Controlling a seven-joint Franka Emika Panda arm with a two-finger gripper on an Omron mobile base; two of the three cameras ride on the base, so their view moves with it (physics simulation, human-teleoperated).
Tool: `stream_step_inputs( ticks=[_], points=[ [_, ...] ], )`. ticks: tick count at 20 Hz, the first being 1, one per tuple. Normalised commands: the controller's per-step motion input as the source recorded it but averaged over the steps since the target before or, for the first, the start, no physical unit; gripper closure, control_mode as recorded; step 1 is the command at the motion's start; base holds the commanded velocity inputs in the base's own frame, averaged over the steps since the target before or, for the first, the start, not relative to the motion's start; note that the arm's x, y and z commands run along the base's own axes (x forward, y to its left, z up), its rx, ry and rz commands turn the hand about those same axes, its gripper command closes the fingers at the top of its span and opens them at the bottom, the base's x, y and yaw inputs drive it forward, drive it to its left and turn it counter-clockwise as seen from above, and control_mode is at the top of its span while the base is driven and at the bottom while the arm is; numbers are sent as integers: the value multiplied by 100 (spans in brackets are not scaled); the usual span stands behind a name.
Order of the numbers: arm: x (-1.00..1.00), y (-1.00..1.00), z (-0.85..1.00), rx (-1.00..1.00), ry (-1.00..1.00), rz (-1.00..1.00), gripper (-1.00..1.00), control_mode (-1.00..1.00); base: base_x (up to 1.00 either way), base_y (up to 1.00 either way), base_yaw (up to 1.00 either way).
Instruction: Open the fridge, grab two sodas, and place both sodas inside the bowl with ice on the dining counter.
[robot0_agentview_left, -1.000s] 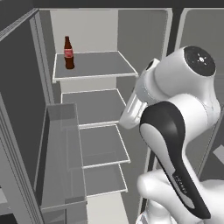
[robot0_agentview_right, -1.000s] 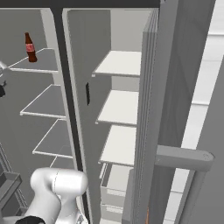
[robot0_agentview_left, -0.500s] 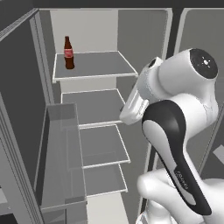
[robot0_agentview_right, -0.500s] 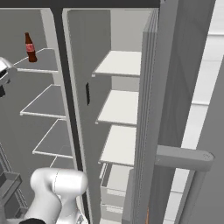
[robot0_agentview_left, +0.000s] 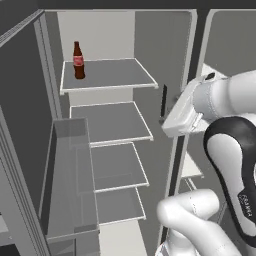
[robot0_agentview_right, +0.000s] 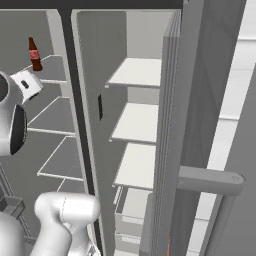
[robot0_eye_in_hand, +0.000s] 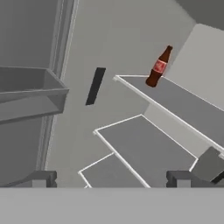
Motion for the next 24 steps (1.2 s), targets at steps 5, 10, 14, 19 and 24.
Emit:
stream_step_inputs(
  ticks=[5,10,14,19,24],
  points=[
    [2,-49,7,22,-3,1,-100,-100,0,0,0],
    [24,-33,17,16,0,0,-100,-100,0,0,0],
    [21,-28,9,15,0,0,-100,-100,0,0,0],
    [35,0,0,0,8,0,-100,-100,0,0,0],
    [45,6,3,0,6,-7,-100,-100,0,0,0]
  ],
)
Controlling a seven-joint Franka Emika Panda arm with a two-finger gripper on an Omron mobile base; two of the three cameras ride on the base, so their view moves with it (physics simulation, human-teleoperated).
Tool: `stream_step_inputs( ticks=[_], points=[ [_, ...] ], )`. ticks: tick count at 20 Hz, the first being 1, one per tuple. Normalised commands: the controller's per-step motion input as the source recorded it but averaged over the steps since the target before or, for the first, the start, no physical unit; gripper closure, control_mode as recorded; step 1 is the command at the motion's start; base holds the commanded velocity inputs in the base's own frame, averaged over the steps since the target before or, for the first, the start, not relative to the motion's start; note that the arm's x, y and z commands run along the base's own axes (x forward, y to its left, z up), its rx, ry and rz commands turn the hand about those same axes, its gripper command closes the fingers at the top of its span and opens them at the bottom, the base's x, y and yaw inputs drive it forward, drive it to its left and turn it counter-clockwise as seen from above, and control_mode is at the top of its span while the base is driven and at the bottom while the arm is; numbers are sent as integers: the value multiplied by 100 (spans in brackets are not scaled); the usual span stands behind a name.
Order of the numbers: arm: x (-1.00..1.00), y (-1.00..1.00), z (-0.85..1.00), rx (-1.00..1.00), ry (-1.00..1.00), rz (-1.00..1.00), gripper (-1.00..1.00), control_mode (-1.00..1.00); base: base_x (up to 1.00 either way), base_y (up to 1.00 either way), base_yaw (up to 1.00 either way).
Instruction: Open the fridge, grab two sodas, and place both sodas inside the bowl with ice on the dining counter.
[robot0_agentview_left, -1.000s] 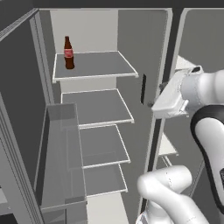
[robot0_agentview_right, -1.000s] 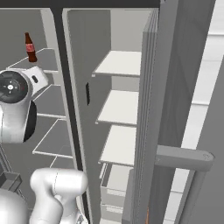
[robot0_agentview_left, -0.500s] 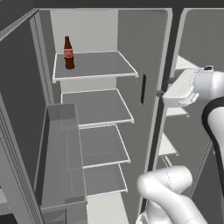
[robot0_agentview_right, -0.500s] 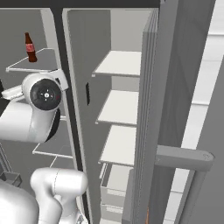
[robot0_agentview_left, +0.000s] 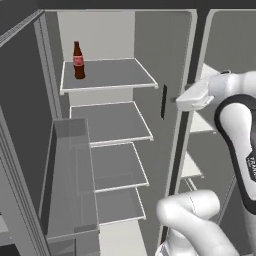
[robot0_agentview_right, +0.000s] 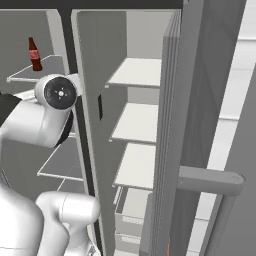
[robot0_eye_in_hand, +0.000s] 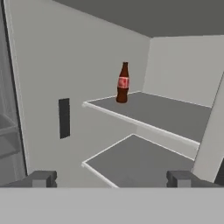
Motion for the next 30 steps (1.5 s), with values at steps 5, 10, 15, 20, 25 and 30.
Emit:
stream_step_inputs(
  ticks=[5,10,15,20,25,30],
  points=[
    [40,3,8,0,5,-15,-100,-100,0,0,0],
    [33,3,15,0,4,-16,-100,-100,0,0,0],
    [29,15,11,0,3,-16,-100,-100,0,0,0],
    [32,31,8,-1,2,-17,-100,-100,0,0,0],
    [31,34,4,-1,2,-15,-100,-100,0,0,0],
    [33,39,4,-1,2,-13,-100,-100,0,0,0]
  ],
)
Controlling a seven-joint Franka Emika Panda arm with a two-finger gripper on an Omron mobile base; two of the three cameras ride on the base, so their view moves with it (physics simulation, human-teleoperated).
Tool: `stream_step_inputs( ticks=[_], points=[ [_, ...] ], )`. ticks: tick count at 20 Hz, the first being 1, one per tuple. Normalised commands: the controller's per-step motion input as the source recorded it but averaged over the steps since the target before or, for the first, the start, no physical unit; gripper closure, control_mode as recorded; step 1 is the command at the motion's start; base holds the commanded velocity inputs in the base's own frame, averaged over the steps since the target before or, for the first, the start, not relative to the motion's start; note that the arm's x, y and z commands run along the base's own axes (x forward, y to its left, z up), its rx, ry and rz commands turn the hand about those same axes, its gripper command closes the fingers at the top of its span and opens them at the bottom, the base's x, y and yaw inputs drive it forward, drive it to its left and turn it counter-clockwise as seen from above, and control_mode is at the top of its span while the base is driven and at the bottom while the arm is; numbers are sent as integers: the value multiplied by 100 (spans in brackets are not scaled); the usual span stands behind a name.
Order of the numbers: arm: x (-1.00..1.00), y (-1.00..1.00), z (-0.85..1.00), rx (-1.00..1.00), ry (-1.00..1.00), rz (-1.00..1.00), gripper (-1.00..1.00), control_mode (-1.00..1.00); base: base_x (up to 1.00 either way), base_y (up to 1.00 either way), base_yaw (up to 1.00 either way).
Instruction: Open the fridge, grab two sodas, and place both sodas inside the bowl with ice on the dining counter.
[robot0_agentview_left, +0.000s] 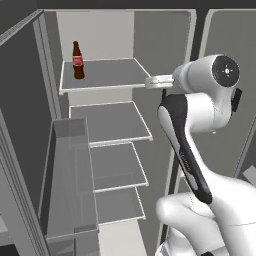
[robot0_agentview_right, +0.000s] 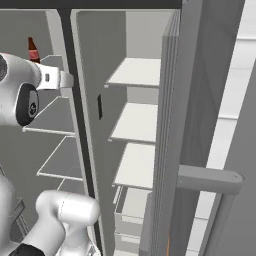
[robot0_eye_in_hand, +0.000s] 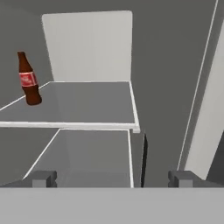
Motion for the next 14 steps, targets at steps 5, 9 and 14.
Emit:
stream_step_inputs(
  ticks=[5,9,14],
  points=[
    [39,49,2,-2,0,-8,-100,-100,0,0,0],
    [34,53,0,-2,0,-5,-100,-100,0,0,0],
    [15,62,0,-4,0,-1,-100,-100,0,0,0]
  ],
)
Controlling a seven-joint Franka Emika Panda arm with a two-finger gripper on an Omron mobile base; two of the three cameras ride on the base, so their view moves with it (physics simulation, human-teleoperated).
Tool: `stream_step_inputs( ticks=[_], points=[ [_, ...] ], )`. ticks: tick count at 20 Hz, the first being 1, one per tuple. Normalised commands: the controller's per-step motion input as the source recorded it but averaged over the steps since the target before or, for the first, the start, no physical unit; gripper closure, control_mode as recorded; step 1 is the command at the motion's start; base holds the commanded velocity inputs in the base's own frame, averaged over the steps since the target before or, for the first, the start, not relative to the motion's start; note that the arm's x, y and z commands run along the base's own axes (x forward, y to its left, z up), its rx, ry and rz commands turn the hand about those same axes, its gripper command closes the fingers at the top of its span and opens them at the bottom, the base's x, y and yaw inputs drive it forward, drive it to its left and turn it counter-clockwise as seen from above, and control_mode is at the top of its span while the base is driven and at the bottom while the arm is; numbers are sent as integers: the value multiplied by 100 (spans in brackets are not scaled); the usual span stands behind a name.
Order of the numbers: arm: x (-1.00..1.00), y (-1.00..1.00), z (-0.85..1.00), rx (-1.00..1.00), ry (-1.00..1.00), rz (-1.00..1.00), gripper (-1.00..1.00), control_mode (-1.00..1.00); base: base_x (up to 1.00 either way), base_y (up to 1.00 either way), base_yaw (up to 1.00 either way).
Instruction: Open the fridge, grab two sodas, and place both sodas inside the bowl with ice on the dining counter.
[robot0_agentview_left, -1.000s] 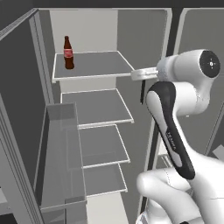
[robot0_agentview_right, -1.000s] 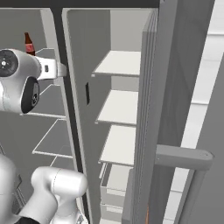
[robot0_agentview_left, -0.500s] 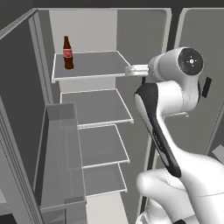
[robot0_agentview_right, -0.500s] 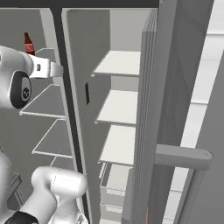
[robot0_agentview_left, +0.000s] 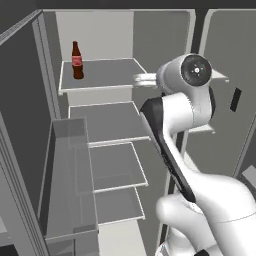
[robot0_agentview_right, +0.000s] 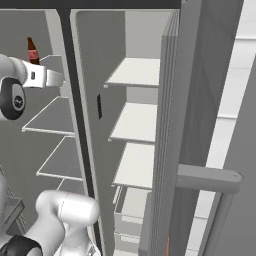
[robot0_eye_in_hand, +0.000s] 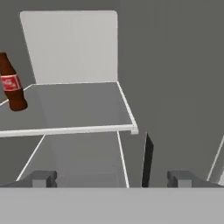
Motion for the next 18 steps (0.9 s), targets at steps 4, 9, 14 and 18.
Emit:
stream_step_inputs(
  ticks=[4,9,14,18],
  points=[
    [11,65,0,-4,0,0,-100,-100,0,0,0],
    [23,50,1,-3,0,0,-100,-100,0,0,0],
    [34,32,8,0,0,0,-100,-100,0,0,0],
    [37,45,6,0,0,0,-100,-100,0,0,0]
  ],
)
